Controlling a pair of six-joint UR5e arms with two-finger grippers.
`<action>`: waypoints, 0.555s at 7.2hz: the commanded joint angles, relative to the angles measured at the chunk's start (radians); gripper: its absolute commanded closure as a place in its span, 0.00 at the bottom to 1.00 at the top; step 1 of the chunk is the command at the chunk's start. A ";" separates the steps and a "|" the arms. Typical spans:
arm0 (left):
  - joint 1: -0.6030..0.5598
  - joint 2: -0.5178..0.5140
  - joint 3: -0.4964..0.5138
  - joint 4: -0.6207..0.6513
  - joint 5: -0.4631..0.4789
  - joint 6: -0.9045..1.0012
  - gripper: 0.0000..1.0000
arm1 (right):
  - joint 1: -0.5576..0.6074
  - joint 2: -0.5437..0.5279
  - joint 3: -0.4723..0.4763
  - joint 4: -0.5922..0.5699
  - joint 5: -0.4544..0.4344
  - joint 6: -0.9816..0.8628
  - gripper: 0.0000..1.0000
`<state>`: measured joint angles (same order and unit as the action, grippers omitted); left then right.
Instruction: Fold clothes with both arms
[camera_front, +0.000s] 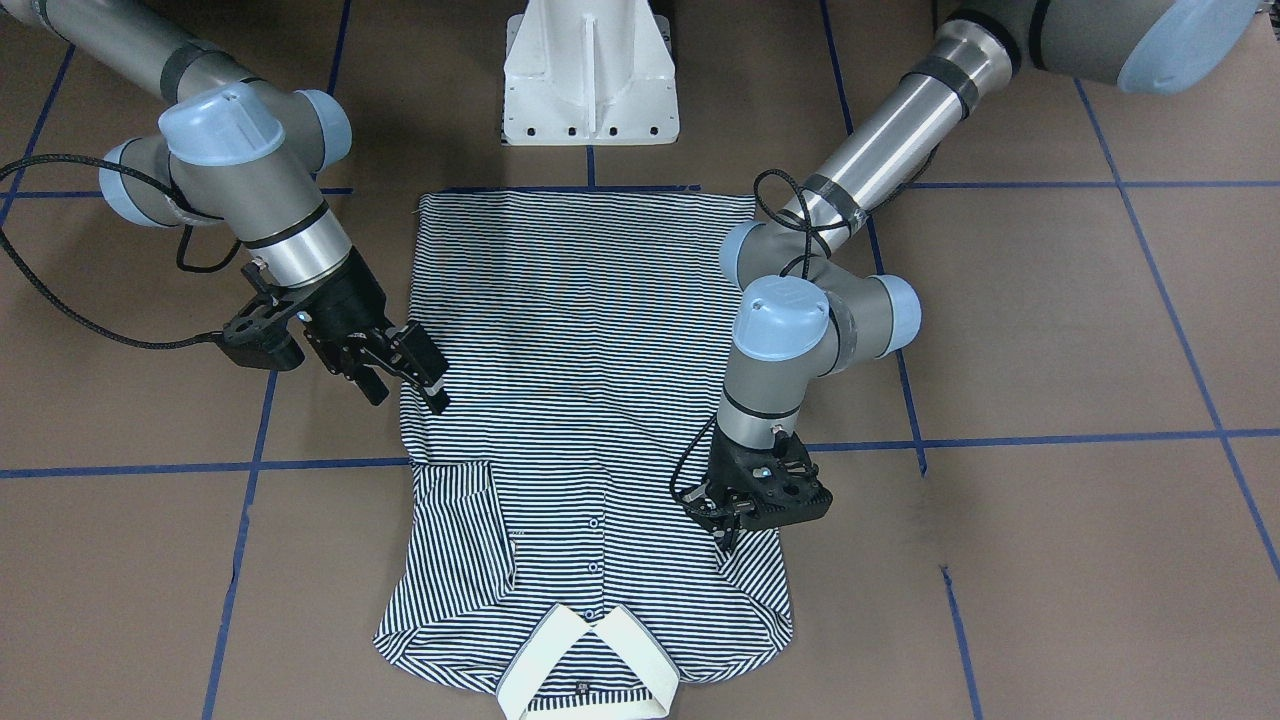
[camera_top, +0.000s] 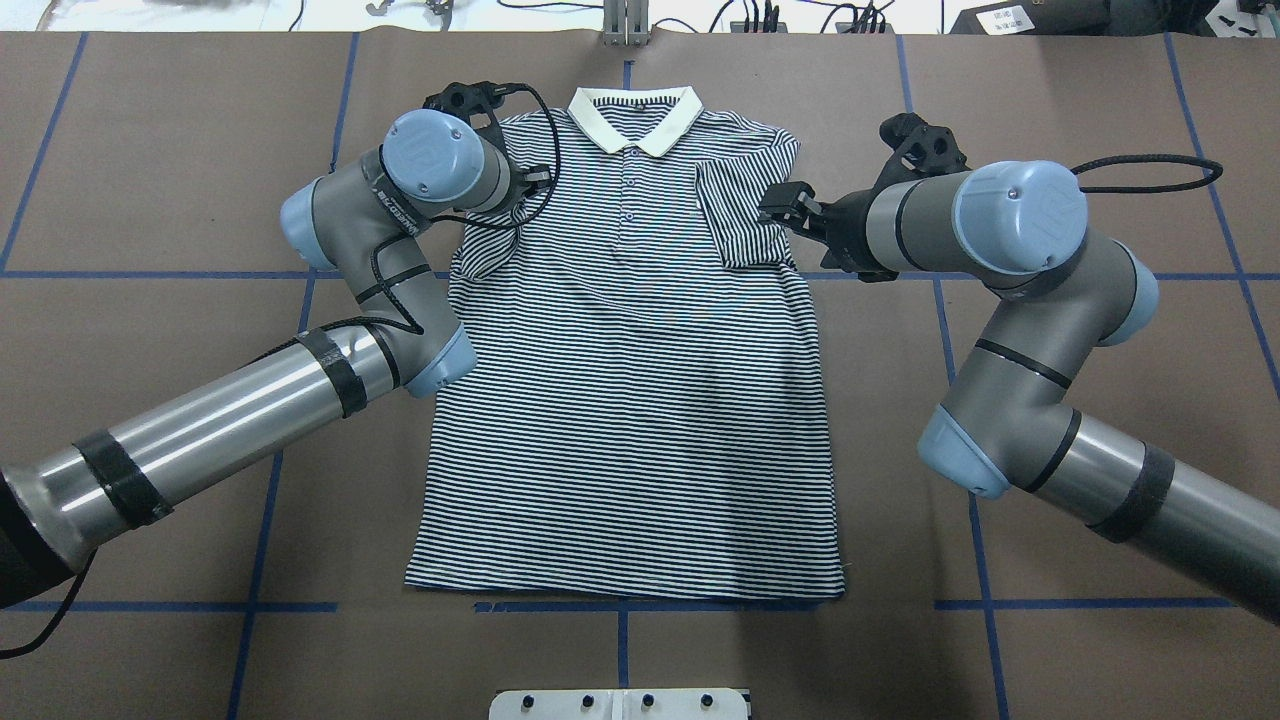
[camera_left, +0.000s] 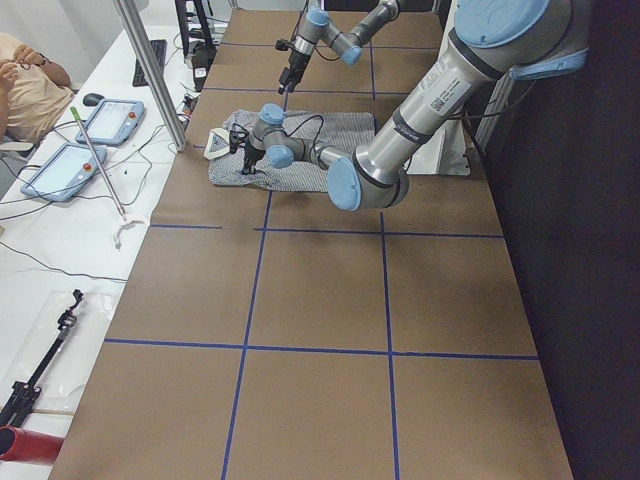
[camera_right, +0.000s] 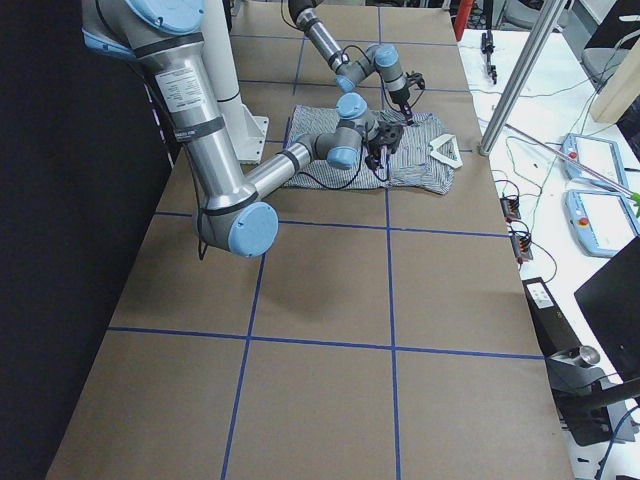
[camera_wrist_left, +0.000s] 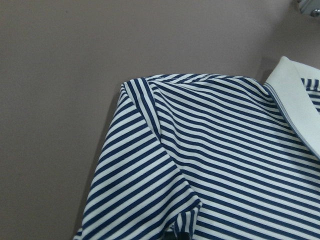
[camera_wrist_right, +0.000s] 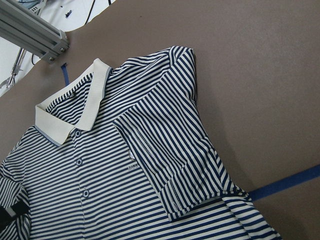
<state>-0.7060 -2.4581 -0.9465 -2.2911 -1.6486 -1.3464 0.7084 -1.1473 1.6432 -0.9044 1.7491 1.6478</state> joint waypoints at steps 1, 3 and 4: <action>-0.001 0.008 -0.038 -0.048 -0.002 -0.051 0.32 | 0.002 -0.002 0.012 -0.001 0.007 0.001 0.00; 0.043 0.159 -0.330 -0.035 -0.063 -0.080 0.23 | -0.054 -0.021 0.059 -0.014 0.009 0.077 0.00; 0.069 0.247 -0.453 -0.036 -0.107 -0.130 0.20 | -0.143 -0.020 0.114 -0.118 0.000 0.158 0.00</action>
<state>-0.6691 -2.3097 -1.2432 -2.3295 -1.7049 -1.4321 0.6473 -1.1641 1.7074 -0.9438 1.7553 1.7261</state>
